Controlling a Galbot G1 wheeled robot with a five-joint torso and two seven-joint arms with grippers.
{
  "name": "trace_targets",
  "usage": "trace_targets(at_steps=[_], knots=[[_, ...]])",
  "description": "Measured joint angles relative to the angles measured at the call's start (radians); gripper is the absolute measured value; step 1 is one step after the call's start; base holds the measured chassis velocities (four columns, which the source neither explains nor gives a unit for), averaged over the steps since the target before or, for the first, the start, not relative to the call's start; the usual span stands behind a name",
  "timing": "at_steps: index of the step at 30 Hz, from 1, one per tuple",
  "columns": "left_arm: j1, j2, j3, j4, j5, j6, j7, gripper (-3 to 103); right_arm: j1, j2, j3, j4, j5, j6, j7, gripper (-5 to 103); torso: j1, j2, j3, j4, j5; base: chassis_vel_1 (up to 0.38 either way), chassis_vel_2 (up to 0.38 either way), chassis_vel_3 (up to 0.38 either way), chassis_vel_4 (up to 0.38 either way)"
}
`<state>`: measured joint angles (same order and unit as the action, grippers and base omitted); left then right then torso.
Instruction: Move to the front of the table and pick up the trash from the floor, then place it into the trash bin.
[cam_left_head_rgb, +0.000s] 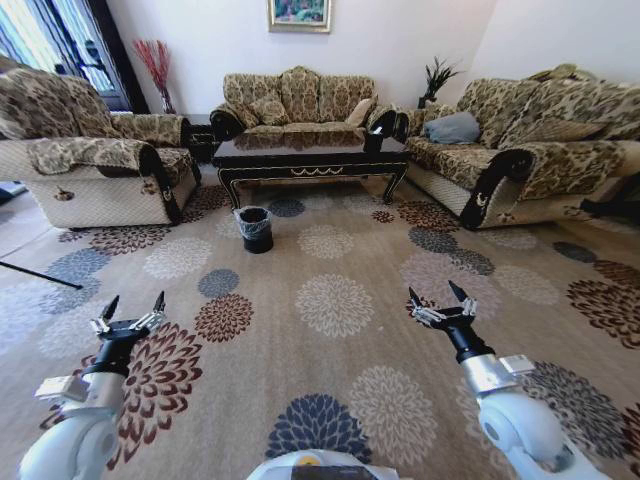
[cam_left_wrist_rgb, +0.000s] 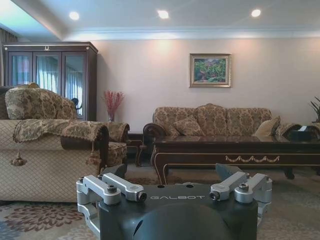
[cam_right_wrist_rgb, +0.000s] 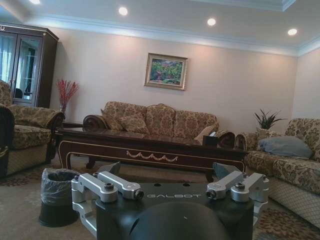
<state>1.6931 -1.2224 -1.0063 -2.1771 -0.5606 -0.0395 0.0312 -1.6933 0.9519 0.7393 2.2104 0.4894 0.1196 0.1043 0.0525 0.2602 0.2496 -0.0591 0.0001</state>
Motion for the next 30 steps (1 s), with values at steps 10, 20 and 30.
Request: trace_targets(at_steps=[10, 20, 30], knots=[[-0.026, -0.001, 0.058, 0.02, 0.005, 0.0, -0.001, 100, -0.006, -0.009, 0.026, -0.016, 0.004, 0.002, 0.007, 100, 0.013, 0.041, 0.027, -0.0002, 0.0, 0.0, 0.0, 0.0, 0.0], [-0.04, 0.008, 0.067, 0.036, 0.003, 0.003, -0.003, 100, 0.001, 0.002, 0.007, -0.035, 0.001, 0.007, 0.018, 100, 0.026, 0.079, 0.053, -0.0001, 0.0, 0.0, 0.0, 0.0, 0.0], [-0.023, 0.0, 0.037, 0.012, -0.004, 0.016, -0.005, 100, 0.04, 0.007, -0.053, -0.066, -0.001, 0.006, 0.022, 100, 0.042, 0.123, 0.081, 0.0, -0.0002, 0.0, 0.0, 0.0, 0.0]])
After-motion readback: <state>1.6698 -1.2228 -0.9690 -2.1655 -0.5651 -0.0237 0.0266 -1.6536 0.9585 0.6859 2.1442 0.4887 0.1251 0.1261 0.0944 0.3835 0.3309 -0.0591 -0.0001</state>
